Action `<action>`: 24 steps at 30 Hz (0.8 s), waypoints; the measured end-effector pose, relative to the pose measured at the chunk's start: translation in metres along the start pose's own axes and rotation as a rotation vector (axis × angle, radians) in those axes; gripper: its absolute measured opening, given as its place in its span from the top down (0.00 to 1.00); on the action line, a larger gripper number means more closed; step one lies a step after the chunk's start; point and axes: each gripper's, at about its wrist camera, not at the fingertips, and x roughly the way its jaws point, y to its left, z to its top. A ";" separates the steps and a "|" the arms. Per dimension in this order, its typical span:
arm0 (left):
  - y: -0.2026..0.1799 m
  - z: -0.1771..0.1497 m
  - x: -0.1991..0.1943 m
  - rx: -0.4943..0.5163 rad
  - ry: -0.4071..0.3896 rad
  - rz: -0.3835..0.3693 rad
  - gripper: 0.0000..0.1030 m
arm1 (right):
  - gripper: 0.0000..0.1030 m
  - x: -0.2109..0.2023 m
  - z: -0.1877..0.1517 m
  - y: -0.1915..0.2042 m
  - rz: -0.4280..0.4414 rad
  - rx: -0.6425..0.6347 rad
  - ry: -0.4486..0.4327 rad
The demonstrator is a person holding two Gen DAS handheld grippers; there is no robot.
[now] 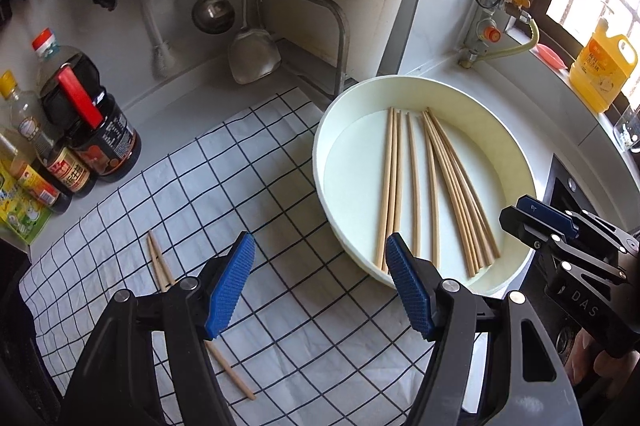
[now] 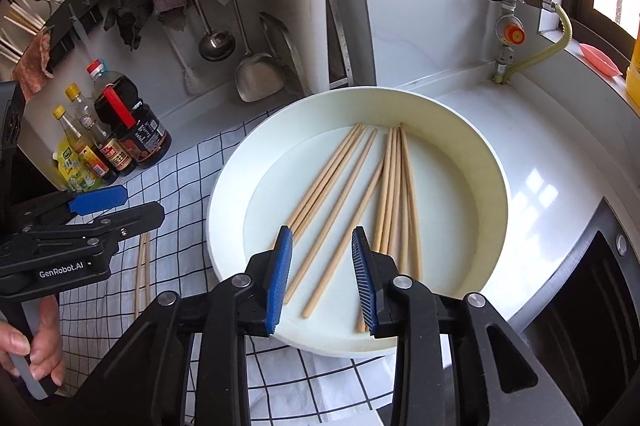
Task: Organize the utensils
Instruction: 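Withdraw the right tool from the basin toward the last two chopsticks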
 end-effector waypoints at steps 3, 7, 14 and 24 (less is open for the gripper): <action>0.013 -0.011 -0.006 -0.029 0.000 0.010 0.33 | 0.71 -0.003 -0.005 0.016 0.013 -0.028 0.003; 0.029 -0.027 -0.014 -0.064 0.005 0.023 0.33 | 0.71 -0.004 -0.014 0.036 0.030 -0.061 0.021; 0.060 -0.057 -0.022 -0.135 0.014 0.049 0.32 | 0.68 0.001 -0.027 0.072 0.054 -0.124 0.063; 0.110 -0.101 -0.028 -0.261 0.043 0.110 0.32 | 0.65 0.013 -0.044 0.122 0.116 -0.217 0.109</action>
